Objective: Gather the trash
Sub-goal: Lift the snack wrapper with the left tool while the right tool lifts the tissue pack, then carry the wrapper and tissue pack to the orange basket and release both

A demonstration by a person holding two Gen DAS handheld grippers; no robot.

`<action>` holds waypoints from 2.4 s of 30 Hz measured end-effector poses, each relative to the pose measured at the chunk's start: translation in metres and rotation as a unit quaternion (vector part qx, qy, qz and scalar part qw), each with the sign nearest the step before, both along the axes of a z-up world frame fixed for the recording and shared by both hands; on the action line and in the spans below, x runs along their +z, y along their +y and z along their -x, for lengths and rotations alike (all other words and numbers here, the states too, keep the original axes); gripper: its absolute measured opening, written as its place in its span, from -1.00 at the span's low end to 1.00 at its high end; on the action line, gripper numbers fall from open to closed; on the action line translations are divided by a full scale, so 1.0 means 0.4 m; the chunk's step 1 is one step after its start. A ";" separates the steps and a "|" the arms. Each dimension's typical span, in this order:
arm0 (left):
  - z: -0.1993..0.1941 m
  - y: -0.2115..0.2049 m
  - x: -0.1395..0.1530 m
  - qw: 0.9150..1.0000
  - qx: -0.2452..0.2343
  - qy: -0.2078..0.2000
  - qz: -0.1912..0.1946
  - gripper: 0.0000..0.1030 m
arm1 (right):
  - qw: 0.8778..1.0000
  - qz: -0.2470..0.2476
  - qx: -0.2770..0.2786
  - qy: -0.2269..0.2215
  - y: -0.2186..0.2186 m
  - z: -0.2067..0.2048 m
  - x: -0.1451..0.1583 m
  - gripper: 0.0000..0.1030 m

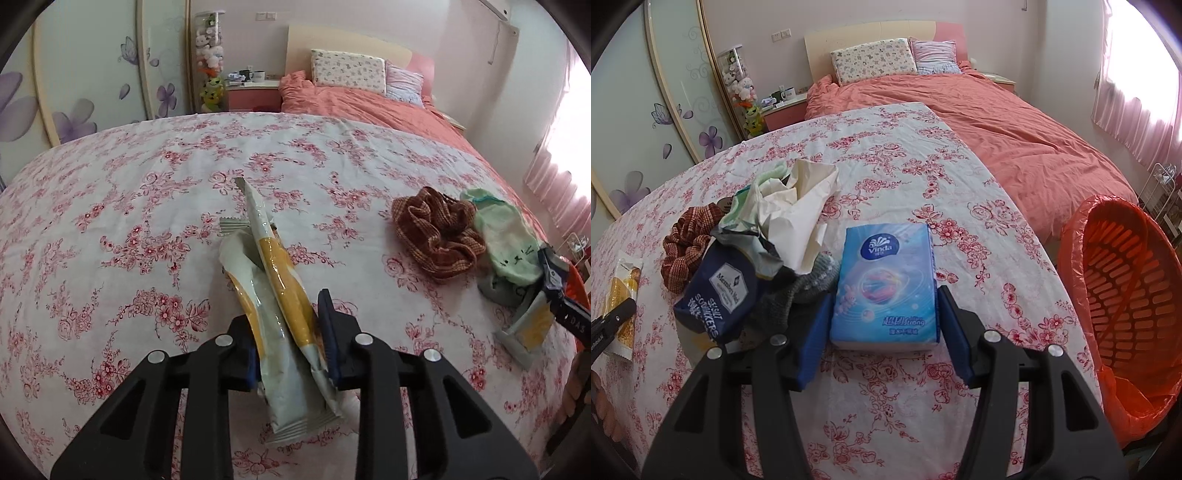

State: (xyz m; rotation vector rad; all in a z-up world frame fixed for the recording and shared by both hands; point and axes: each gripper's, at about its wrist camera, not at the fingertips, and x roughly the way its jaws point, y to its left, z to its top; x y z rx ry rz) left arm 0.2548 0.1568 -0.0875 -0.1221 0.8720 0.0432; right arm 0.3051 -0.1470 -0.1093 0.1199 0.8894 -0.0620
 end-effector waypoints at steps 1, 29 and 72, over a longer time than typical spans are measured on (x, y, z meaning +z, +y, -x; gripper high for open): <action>-0.001 0.004 0.000 1.000 0.003 0.000 0.002 -0.50 | 1.000 0.000 0.000 0.000 0.001 0.000 0.000 0.10; 0.058 -0.223 0.201 0.993 -0.084 -0.079 -0.008 -0.61 | 0.987 -0.046 -0.009 -0.155 -0.110 0.197 0.271 -0.04; 0.094 -0.978 0.226 0.917 -0.388 -0.084 0.043 -0.61 | 0.955 -0.063 -0.184 -0.224 -0.621 0.426 0.304 -0.04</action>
